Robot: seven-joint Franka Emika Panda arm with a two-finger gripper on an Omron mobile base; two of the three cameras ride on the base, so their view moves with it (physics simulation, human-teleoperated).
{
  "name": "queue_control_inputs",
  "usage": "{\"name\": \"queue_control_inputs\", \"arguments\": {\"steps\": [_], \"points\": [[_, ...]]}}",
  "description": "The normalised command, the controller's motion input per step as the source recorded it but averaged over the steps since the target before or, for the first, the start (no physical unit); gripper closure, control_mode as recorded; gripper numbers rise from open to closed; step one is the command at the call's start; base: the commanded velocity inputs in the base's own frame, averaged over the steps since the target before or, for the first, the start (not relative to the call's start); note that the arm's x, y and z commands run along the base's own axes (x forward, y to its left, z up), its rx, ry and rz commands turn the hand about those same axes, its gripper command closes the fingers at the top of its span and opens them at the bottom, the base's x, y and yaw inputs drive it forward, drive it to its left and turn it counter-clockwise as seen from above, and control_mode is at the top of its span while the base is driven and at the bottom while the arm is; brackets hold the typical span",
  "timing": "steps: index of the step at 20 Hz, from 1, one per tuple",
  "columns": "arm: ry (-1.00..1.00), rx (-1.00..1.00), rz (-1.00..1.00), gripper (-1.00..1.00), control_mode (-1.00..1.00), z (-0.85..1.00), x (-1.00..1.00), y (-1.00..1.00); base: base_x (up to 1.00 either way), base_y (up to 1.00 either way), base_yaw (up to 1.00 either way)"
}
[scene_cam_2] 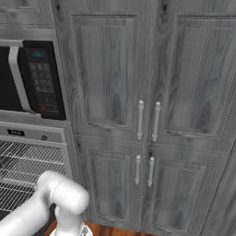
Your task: Take the fish from the oven and place it on the plate on the counter.
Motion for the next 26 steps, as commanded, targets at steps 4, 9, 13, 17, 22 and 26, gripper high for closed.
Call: {"name": "queue_control_inputs", "arguments": {"steps": [4, 9, 13, 17, 22, 26], "points": [[-0.02, 0.01, -0.39, -1.00, -1.00, 0.00, -0.01, -0.08, 0.00, 0.00, 0.00], [-0.23, 0.23, -0.48, -1.00, -1.00, 0.00, -0.18, -0.03, 0.00, 0.00, 0.00], [-0.31, 0.38, -0.49, -1.00, -1.00, -0.01, -0.01, -0.01, 0.00, 0.00, 0.00], [-0.36, 0.43, -0.44, -1.00, -1.00, -0.02, -0.01, -0.02, 0.00, 0.00, 0.00], [-0.41, 0.56, -0.40, -1.00, -1.00, 0.00, 0.00, -0.03, 0.00, 0.00, 0.00], [-0.38, 0.64, -0.37, -1.00, -1.00, 0.00, 0.00, -0.16, 0.00, 0.00, 0.00]]}}
